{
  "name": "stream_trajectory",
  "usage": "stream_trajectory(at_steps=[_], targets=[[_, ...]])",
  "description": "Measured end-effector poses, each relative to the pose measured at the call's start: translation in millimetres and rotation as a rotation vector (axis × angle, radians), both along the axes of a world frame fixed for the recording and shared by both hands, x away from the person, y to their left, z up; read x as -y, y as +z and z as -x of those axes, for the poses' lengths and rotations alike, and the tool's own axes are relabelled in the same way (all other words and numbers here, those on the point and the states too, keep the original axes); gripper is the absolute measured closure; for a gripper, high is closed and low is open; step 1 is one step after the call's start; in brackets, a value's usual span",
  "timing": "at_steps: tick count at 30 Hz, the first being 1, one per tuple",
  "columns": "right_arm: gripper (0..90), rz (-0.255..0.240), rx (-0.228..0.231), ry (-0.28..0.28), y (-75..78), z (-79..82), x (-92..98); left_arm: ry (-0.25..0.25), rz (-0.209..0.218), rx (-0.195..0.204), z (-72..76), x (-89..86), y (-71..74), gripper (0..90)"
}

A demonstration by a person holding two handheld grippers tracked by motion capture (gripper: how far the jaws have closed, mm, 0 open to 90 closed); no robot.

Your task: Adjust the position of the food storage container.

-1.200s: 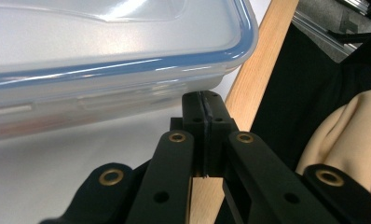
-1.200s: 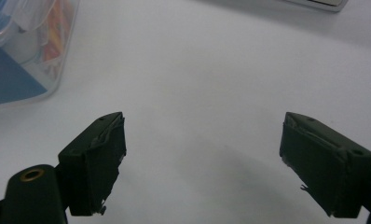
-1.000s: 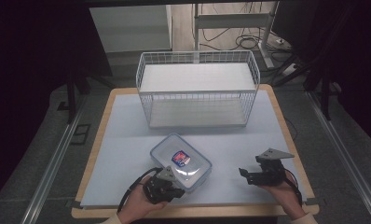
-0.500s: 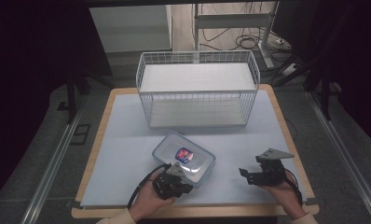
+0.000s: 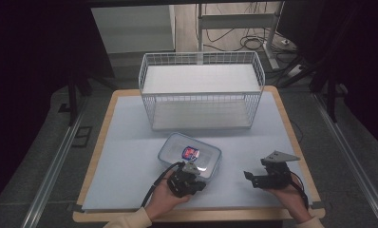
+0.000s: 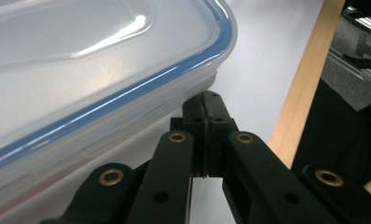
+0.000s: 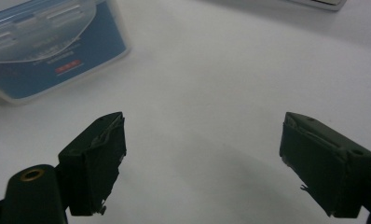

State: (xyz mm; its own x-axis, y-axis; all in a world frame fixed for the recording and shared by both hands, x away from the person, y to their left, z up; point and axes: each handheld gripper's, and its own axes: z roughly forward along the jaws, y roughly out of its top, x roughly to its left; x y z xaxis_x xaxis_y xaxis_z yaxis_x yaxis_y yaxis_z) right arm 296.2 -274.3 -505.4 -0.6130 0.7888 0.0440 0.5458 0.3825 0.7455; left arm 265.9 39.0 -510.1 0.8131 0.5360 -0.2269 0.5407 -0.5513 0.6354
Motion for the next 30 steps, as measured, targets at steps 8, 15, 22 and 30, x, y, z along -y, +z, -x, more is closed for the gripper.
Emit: stream_trajectory(at_steps=[8,15,22,30], targets=[[14.5,0.003,-0.002,0.001,-0.4,-0.3,0.1,0.027,0.000,0.016,-9.0,12.9,0.2,90.0],[14.5,0.003,-0.001,0.001,-0.6,-0.5,0.3,0.049,0.001,0.022,-20.0,24.8,0.3,90.0],[14.5,0.004,-0.002,0.002,-0.7,-0.9,0.5,0.072,-0.011,0.042,-29.8,37.6,1.5,90.0],[14.5,0.003,-0.005,-0.001,-0.9,-0.9,0.8,0.090,-0.005,0.044,-39.5,43.8,-0.1,90.0]])
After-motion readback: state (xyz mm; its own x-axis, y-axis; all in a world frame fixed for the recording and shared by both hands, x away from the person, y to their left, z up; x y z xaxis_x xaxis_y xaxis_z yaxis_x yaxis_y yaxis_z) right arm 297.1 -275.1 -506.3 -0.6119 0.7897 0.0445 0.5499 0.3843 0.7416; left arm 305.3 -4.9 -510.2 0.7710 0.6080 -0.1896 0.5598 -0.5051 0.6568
